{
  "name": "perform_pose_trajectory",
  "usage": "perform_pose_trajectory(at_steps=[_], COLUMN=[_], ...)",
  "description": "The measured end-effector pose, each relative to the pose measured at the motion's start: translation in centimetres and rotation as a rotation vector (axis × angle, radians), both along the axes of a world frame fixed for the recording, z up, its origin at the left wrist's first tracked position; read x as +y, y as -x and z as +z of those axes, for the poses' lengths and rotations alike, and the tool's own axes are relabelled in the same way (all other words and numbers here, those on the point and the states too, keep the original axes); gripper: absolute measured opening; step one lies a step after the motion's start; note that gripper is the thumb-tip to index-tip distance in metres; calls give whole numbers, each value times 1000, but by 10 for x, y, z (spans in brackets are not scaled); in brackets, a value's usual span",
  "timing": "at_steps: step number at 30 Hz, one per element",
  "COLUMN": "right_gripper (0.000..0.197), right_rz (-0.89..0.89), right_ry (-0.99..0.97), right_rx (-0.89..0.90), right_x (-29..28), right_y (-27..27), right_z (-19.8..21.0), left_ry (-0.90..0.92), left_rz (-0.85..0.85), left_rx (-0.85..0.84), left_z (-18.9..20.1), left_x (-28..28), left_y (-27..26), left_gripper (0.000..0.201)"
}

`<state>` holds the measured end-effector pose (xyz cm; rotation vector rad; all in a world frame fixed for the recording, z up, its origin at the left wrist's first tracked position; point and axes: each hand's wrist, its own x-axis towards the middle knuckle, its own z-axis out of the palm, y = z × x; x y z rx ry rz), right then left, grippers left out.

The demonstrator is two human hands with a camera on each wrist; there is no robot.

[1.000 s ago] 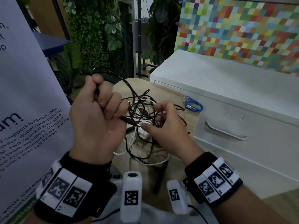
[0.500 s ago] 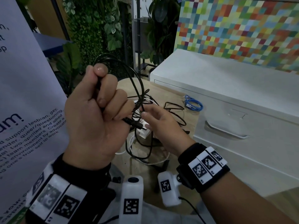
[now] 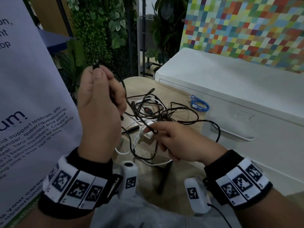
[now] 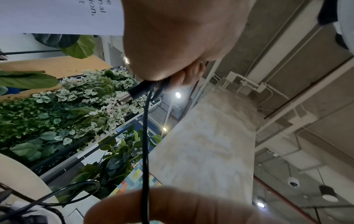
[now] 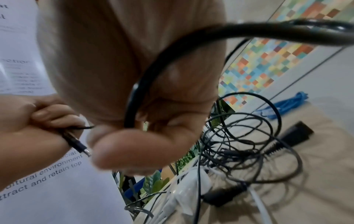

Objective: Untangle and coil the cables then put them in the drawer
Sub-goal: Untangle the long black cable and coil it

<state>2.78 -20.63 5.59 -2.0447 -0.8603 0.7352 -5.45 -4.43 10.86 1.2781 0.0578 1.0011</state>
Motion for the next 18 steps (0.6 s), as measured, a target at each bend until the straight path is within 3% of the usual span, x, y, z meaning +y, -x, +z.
perform_pose_trajectory(at_steps=[5, 8, 11, 13, 18], right_gripper=[45, 35, 29, 33, 30], right_rz=[242, 278, 243, 203, 42], right_ry=[356, 362, 247, 159, -34], right_rx=[-621, -866, -933, -912, -672], right_x=[-4, -3, -6, -11, -24], right_y=[10, 17, 14, 7, -14], right_z=[9, 13, 30, 41, 43], left_ry=[-295, -532, -831, -908, -592], left_rz=[-106, -200, -202, -246, -529], left_rx=[190, 394, 588, 682, 773], left_z=[-19, -33, -45, -45, -40], left_x=[-12, -12, -5, -4, -10], left_y=[-5, -14, -19, -18, -13], left_gripper=[29, 24, 26, 27, 40])
